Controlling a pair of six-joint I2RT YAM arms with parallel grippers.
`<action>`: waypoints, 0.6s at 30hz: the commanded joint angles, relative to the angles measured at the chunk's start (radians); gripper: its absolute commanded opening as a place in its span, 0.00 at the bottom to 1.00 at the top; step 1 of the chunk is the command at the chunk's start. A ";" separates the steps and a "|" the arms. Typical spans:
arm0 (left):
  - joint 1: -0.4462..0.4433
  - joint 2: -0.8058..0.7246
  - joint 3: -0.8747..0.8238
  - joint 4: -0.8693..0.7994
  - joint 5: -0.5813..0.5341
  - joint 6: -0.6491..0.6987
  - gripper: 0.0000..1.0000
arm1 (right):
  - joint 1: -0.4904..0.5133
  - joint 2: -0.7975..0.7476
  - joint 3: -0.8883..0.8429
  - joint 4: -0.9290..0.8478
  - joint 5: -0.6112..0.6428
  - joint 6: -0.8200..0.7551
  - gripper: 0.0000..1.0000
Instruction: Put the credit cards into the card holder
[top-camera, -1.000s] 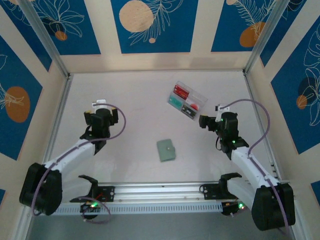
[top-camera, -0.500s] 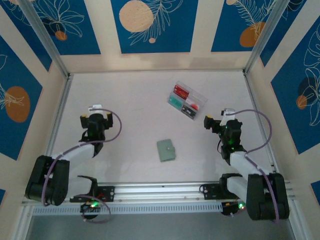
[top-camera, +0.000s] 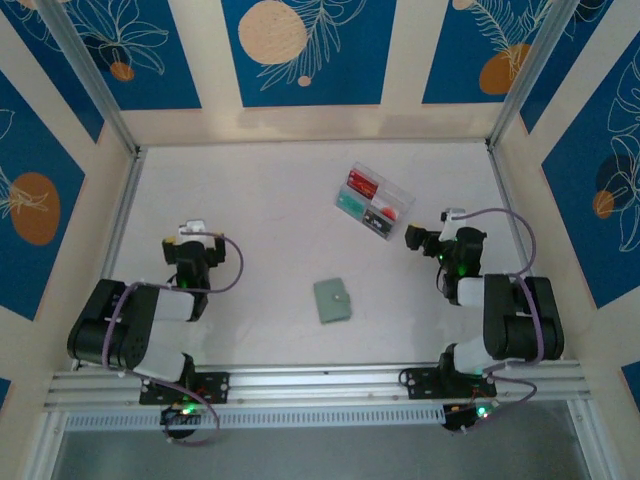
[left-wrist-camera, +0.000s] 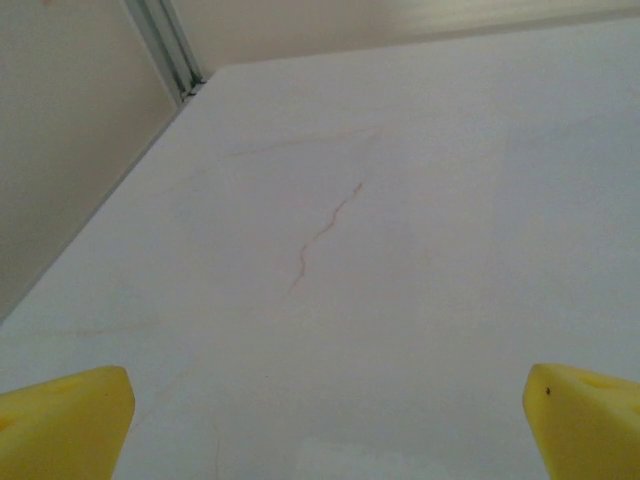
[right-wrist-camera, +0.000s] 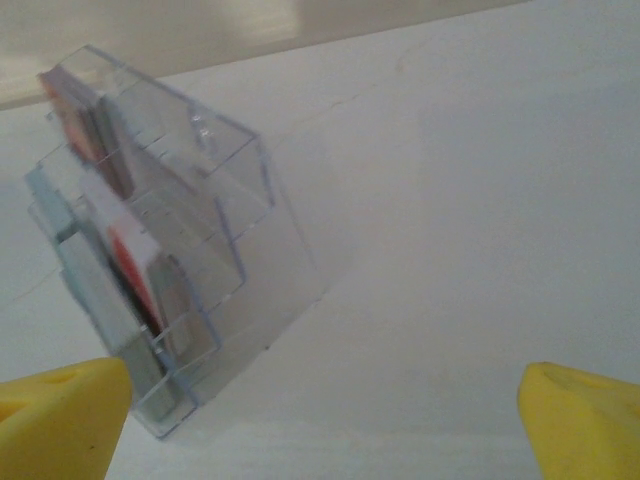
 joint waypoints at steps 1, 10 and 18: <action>0.016 -0.004 0.004 0.097 0.023 0.006 1.00 | 0.004 0.048 0.018 0.102 -0.087 -0.019 0.99; 0.026 0.106 0.047 0.126 0.154 0.050 1.00 | 0.086 0.038 0.083 -0.052 0.041 -0.088 0.99; 0.024 0.100 0.072 0.060 0.155 0.050 1.00 | 0.081 0.041 0.085 -0.051 0.036 -0.081 0.99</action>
